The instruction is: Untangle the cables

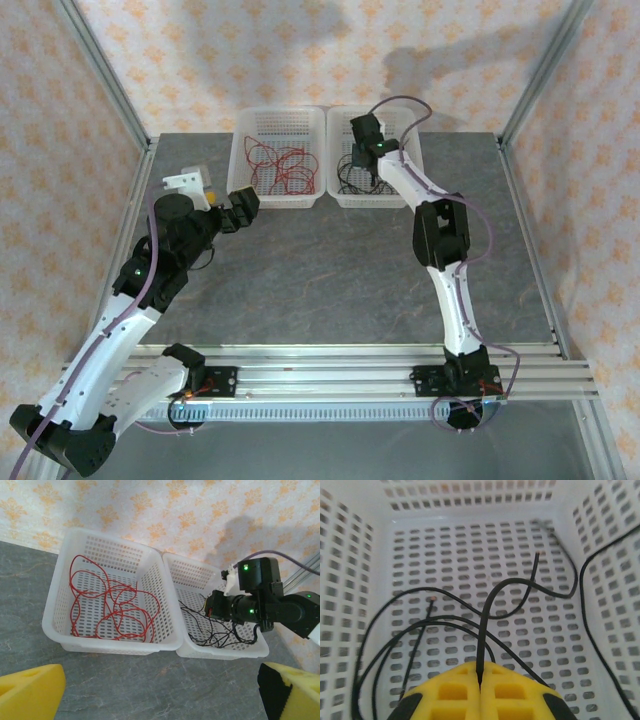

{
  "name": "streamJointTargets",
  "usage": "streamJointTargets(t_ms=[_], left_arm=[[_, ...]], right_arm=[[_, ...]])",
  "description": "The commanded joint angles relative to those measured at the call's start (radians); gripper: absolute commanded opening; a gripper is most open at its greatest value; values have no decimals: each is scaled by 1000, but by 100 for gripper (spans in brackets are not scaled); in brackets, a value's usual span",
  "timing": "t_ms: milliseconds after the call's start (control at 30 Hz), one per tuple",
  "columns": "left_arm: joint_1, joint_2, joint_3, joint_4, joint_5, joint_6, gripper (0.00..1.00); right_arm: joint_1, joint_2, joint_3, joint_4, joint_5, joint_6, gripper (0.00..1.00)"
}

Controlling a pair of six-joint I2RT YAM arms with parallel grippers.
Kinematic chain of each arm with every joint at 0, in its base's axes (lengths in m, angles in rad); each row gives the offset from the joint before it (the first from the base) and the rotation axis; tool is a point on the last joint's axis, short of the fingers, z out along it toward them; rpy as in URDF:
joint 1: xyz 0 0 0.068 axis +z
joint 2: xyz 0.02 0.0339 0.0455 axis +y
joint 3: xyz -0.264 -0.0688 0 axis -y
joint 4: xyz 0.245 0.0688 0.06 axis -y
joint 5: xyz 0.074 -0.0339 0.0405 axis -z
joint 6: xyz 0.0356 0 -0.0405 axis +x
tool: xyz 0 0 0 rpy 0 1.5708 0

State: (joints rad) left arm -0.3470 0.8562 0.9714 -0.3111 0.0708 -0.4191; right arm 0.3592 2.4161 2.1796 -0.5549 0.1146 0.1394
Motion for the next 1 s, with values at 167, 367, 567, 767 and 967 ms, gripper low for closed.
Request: streamJointTargets(t_ms=[167,367,567,767,967], left_arm=[[-4,-10,-14,-32,-22,-7,99],[-4,-19,-30,-42,-46,-10,99],[-4,-25,-32,-43,-67,-4,99],[-3,-31,-102,24,-119,-14,99],[-1,-69,-224,177,-199,-35,100]], right_arm=[[-50,108,154,-100,-114,135,11],[-51,74,167,-103,-143,131,37],[-50,-10,170,-116,-117,121,51],[-51,-101,156,-147,-90,110,77],[-51,-223,102,-152,-100,90,100]])
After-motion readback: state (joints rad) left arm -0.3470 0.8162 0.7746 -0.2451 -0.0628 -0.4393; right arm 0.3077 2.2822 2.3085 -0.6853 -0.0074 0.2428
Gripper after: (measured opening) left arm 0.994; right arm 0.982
